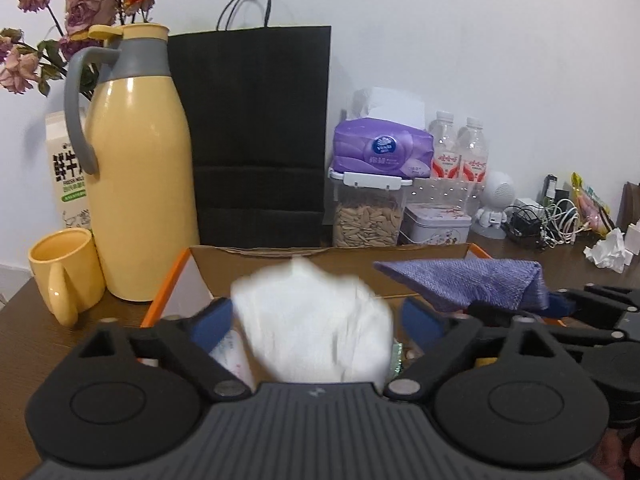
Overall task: Organize objects
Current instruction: 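Lower both cloths into the box and open both grippers, then withdraw both grippers from the box back over the table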
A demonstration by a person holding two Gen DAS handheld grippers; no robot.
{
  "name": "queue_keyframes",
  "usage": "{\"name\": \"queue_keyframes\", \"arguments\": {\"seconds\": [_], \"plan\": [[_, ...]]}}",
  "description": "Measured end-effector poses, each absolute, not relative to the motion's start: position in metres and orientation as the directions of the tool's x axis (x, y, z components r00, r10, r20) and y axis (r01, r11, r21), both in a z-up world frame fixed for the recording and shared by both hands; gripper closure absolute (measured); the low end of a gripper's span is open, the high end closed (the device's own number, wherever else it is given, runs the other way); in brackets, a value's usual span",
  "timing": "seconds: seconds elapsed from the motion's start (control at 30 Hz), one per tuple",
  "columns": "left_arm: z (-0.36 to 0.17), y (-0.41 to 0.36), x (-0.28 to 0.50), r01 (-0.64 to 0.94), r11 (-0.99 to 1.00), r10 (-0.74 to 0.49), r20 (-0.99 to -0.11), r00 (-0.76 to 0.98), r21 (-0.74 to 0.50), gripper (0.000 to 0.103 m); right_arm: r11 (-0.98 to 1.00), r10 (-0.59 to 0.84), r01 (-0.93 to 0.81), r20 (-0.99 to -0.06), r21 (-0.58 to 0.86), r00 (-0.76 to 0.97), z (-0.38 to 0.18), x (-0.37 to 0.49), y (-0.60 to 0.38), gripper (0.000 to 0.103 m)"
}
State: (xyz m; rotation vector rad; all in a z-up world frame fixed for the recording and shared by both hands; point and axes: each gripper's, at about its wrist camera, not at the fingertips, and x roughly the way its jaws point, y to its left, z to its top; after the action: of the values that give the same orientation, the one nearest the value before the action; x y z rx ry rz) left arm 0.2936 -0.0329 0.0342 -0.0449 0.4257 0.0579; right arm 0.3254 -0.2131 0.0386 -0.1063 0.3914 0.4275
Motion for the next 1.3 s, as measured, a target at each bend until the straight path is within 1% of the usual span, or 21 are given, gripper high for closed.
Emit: {"name": "queue_keyframes", "arguments": {"seconds": [0.07, 0.1, 0.17, 0.2, 0.23, 0.27, 0.6, 0.8, 1.13, 1.3], "plan": [[0.036, -0.032, 0.292, -0.066, 0.997, 0.049, -0.402, 0.914, -0.029, 0.0, 0.906, 0.386, -0.424, -0.389, -0.012, 0.837, 0.039, 0.324, -0.214, 0.04], [0.038, -0.031, 0.291, -0.071, 0.997, 0.052, -0.399, 0.916, -0.032, 0.0, 0.904, 0.389, -0.426, -0.386, -0.012, 0.836, 0.04, 0.323, -0.215, 0.035], [0.04, -0.028, 0.29, -0.081, 0.996, 0.057, -0.391, 0.919, -0.044, 0.0, 0.901, 0.398, -0.434, -0.386, -0.008, 0.833, 0.041, 0.322, -0.215, 0.017], [0.04, -0.026, 0.289, -0.085, 0.995, 0.058, -0.39, 0.919, -0.053, 0.0, 0.899, 0.402, -0.437, -0.387, -0.002, 0.83, 0.041, 0.322, -0.215, 0.012], [0.041, -0.025, 0.289, -0.089, 0.994, 0.059, -0.39, 0.919, -0.058, 0.0, 0.898, 0.406, -0.439, -0.387, 0.003, 0.828, 0.042, 0.322, -0.215, 0.002], [0.041, -0.024, 0.289, -0.092, 0.994, 0.062, -0.388, 0.92, -0.061, 0.0, 0.898, 0.409, -0.441, -0.387, 0.008, 0.826, 0.042, 0.322, -0.216, 0.0], [0.048, -0.025, 0.281, -0.084, 0.994, 0.053, -0.367, 0.929, -0.068, 0.0, 0.892, 0.425, -0.451, -0.398, 0.033, 0.813, 0.049, 0.319, -0.216, 0.0], [0.056, -0.024, 0.264, -0.075, 0.994, 0.045, -0.343, 0.938, -0.075, 0.0, 0.897, 0.411, -0.442, -0.41, 0.022, 0.814, 0.055, 0.308, -0.22, 0.0], [0.067, -0.016, 0.219, -0.072, 0.995, 0.048, -0.3, 0.953, -0.071, 0.0, 0.884, 0.437, -0.468, -0.369, 0.006, 0.821, 0.071, 0.263, -0.236, 0.0], [0.061, -0.006, 0.195, -0.078, 0.996, 0.062, -0.314, 0.948, -0.041, 0.0, 0.882, 0.444, -0.472, -0.366, 0.015, 0.818, 0.069, 0.24, -0.251, 0.0]]}}
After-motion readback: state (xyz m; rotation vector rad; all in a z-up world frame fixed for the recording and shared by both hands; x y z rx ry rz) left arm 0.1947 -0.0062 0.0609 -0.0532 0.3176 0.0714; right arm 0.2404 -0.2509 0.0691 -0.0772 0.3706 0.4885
